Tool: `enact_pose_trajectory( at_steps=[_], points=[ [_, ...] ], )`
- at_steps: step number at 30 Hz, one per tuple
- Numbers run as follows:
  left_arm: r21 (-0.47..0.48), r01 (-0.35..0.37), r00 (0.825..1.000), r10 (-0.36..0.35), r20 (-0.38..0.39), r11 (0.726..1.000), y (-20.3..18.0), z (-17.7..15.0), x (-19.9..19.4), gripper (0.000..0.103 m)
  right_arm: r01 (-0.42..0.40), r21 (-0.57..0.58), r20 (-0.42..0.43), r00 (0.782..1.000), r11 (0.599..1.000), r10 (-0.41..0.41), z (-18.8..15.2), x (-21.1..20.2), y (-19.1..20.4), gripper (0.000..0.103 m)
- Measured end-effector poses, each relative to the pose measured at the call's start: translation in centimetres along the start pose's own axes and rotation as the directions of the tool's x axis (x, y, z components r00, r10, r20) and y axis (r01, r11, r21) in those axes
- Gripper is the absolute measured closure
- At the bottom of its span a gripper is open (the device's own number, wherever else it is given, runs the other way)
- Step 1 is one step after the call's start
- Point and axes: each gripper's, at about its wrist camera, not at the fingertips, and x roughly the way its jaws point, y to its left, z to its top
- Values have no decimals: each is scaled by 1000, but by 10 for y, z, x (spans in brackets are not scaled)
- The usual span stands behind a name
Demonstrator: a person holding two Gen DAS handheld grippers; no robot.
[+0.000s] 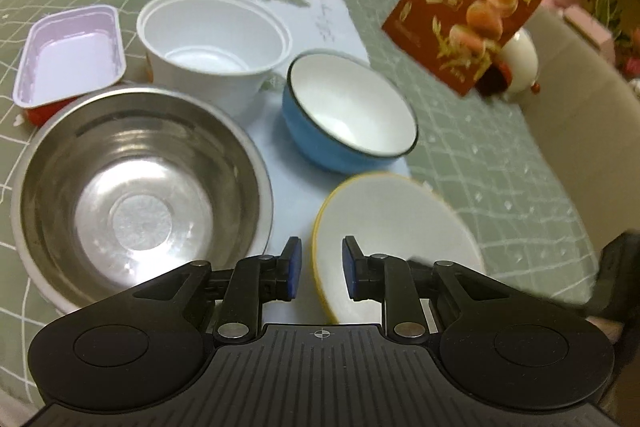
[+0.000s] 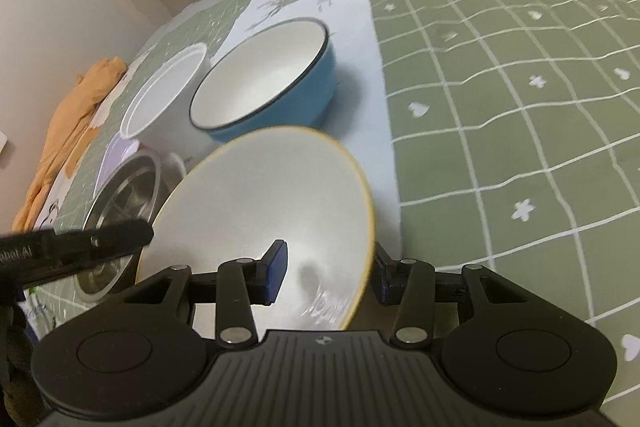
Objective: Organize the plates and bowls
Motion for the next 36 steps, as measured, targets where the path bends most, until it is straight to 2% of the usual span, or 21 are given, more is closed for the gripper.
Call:
enact_pose_trajectory(
  at_steps=[3, 6, 10, 16, 21, 36],
  points=[
    [12, 1, 999, 0, -54, 1000, -3, -6, 13, 79, -15, 23, 26, 1000, 1000, 15, 2, -5, -4, 59],
    [20, 24, 997, -22, -76, 1000, -6, -14, 20, 79, -6, 12, 21, 1000, 1000, 5, 0, -4, -3, 68],
    [47, 5, 998, -3, -61, 999, -7, -12, 21, 79, -4, -31, 17, 1000, 1000, 4, -6, -2, 4, 70],
    [41, -15, 999, 17, -37, 999, 2, -5, 19, 79, -56, -36, -13, 998, 998, 55, -12, 0, 7, 70],
    [64, -33, 999, 35, -36, 997, 2, -6, 20, 79, -34, -83, -8, 999, 996, 34, -15, 2, 17, 69],
    [106, -31, 999, 33, -17, 994, -3, -7, 13, 79, -18, -88, -15, 1000, 996, 17, -15, 7, 14, 69]
  ],
)
